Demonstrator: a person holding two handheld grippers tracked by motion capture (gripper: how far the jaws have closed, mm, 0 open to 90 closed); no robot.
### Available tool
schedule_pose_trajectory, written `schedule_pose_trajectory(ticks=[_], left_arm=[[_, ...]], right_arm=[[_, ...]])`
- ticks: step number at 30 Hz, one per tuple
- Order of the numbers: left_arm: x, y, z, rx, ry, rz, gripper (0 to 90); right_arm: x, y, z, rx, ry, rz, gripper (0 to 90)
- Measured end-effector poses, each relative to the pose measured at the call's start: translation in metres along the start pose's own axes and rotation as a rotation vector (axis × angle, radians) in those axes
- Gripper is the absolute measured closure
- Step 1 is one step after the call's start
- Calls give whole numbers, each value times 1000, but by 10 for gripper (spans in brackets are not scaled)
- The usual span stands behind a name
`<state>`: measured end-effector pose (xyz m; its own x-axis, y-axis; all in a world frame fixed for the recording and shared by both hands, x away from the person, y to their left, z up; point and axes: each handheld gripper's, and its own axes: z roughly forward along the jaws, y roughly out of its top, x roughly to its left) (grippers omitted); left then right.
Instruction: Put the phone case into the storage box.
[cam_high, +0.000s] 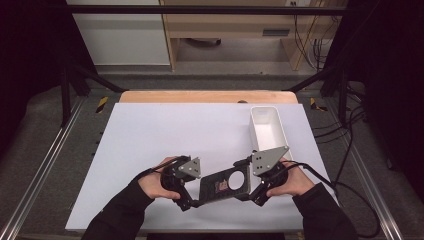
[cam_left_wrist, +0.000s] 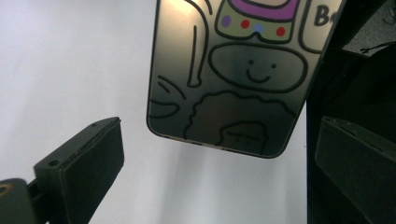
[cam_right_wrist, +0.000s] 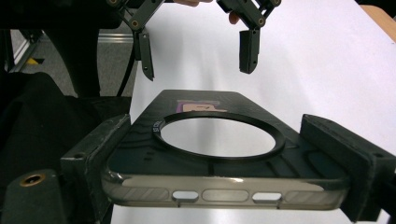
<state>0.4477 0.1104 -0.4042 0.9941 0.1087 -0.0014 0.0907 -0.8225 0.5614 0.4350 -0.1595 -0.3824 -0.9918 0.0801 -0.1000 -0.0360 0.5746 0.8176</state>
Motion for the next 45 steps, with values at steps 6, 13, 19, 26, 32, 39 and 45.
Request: schedule_pose_trajectory(ticks=[6, 13, 19, 26, 32, 39, 45], left_arm=[[-2, 3, 5, 23, -13, 23, 6], [-1, 6, 8, 35, -7, 40, 5], [-1, 8, 13, 54, 1, 49, 5], [0, 11, 18, 71, 0, 50, 5], [-1, 16, 24, 90, -3, 65, 4], [-2, 20, 29, 108, -2, 73, 4], [-2, 24, 33, 122, 2, 81, 4]], right_arm=[[-5, 7, 4, 42, 8, -5, 120], [-6, 17, 9, 96, 18, -14, 121], [-9, 23, 13, 140, 30, -9, 121], [-10, 27, 18, 178, 36, -17, 121], [-10, 32, 19, 195, 37, -22, 121], [-11, 35, 23, 214, 39, -27, 122], [-10, 38, 26, 222, 47, -34, 122]])
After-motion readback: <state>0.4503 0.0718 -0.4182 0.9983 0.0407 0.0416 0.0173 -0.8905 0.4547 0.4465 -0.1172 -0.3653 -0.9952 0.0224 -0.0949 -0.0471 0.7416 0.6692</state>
